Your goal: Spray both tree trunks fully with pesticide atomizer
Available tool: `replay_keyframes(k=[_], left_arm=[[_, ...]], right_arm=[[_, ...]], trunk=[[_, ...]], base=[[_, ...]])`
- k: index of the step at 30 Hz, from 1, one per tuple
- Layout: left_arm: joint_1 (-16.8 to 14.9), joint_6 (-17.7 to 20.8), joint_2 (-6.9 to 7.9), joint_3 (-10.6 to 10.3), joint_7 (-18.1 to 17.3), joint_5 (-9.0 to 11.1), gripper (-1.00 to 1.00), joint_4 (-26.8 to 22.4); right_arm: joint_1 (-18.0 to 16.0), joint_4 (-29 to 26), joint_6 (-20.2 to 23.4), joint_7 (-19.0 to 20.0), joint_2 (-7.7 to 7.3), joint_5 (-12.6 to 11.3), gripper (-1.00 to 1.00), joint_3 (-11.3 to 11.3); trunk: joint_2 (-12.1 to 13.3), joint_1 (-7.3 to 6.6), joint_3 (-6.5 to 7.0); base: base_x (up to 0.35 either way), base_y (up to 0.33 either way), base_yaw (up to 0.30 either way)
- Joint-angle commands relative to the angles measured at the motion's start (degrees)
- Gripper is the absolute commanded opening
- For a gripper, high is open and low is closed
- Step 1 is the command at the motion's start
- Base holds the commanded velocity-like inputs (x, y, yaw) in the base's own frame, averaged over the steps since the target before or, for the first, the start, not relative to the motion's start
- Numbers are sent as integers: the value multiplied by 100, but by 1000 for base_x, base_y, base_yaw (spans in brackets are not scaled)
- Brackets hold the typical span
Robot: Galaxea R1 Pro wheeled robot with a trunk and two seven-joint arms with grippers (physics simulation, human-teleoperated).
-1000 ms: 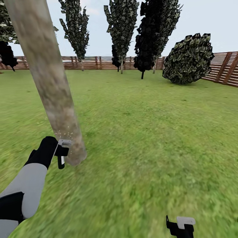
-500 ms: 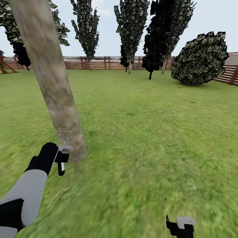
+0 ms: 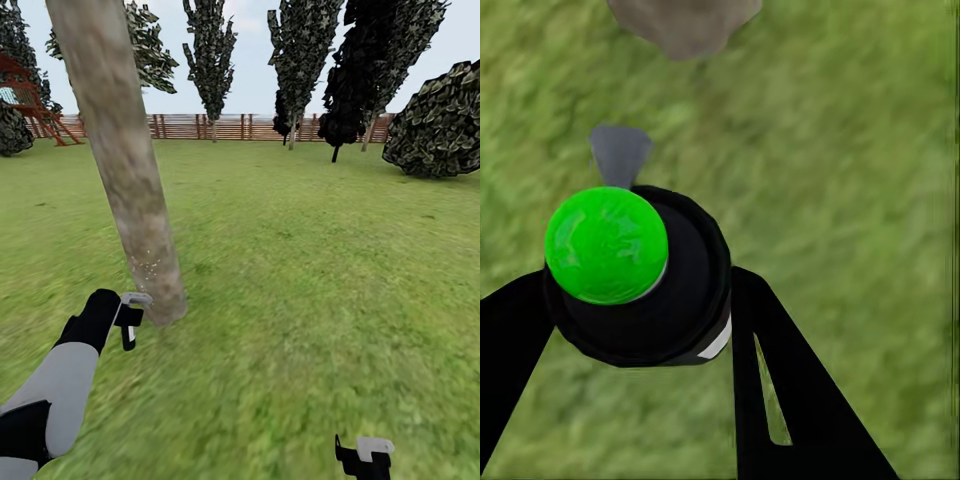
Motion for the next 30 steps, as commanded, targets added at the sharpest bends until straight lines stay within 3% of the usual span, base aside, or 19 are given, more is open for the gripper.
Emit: replay_keyframes(k=[1, 5, 11, 15, 17, 20, 23, 30], left_arm=[[-6, 12, -76, 18, -53, -90, -100, -11], [-6, 15, -180, 43, -52, -100, -100, -16], [-2, 10, -155, 21, -51, -105, -100, -11], [375, -15, 176, 319, -51, -110, -100, -19], [456, -97, 217, 384, -50, -110, -100, -13], [551, -224, 96, 396, -35, -90, -100, -2], [579, -268, -151, 408, 75, -90, -100, -4], [784, -295, -126, 411, 158, -109, -100, -66]], right_arm=[[-3, 5, -14, -23, 0, 61, 100, -40], [-3, 5, -13, -23, 0, 61, 100, -40], [-3, 5, -13, -23, 0, 60, 100, -40], [-3, 5, -14, -23, 0, 60, 100, -40], [-3, 5, -13, -23, 0, 59, 100, -40], [-3, 5, -13, -23, 0, 57, 100, -40], [-3, 4, -13, -23, 0, 55, 100, -40], [-3, -4, -17, -23, 0, 54, 100, -41]], trunk=[[-2, 1, -5], [-2, 1, -5], [-2, 1, -5], [-2, 1, -5], [-2, 1, -5], [-2, 1, -5], [-2, 1, -5], [-2, 1, -5]], base=[[238, -190, 108], [240, -184, 25], [243, -176, 2], [170, -115, 0], [32, -20, 79], [6, -4, 228], [1, -1, 268], [22, -12, 105]])
